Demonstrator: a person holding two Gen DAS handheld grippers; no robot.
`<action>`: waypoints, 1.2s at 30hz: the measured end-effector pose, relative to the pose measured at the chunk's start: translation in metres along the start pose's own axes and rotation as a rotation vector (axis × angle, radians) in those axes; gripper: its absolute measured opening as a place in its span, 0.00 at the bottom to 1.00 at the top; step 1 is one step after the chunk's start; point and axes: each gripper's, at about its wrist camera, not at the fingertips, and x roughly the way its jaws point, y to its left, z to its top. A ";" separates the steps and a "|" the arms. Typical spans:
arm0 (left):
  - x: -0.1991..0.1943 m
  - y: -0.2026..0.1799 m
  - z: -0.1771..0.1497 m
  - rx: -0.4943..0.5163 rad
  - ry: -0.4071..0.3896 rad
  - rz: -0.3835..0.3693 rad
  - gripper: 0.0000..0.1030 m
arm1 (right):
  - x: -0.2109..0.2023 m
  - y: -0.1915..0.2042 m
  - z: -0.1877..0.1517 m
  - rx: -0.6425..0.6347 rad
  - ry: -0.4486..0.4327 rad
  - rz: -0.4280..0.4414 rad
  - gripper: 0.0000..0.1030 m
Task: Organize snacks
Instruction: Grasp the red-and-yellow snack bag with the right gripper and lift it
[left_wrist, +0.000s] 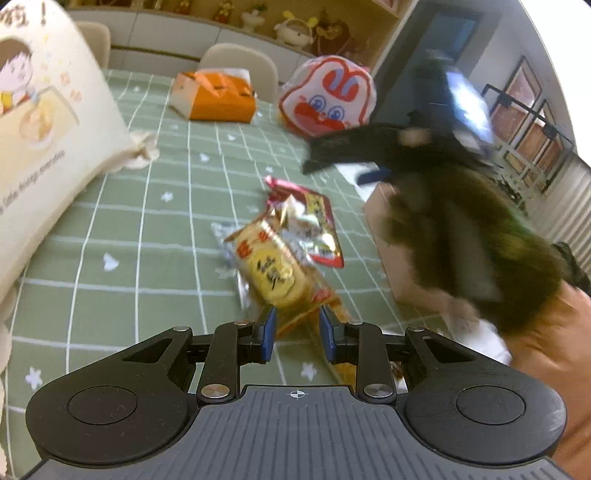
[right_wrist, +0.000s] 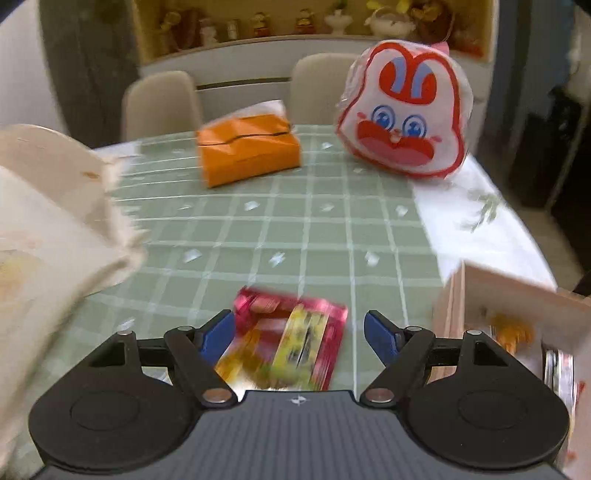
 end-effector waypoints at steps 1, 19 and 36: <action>0.000 0.003 -0.001 -0.004 0.004 -0.003 0.28 | 0.013 0.007 0.003 -0.017 -0.012 -0.036 0.75; -0.007 -0.019 -0.024 0.053 0.057 -0.130 0.28 | -0.012 0.013 -0.076 -0.089 0.192 0.208 0.47; -0.040 -0.044 -0.039 0.087 -0.109 0.041 0.24 | -0.147 -0.048 -0.207 -0.168 -0.113 0.180 0.71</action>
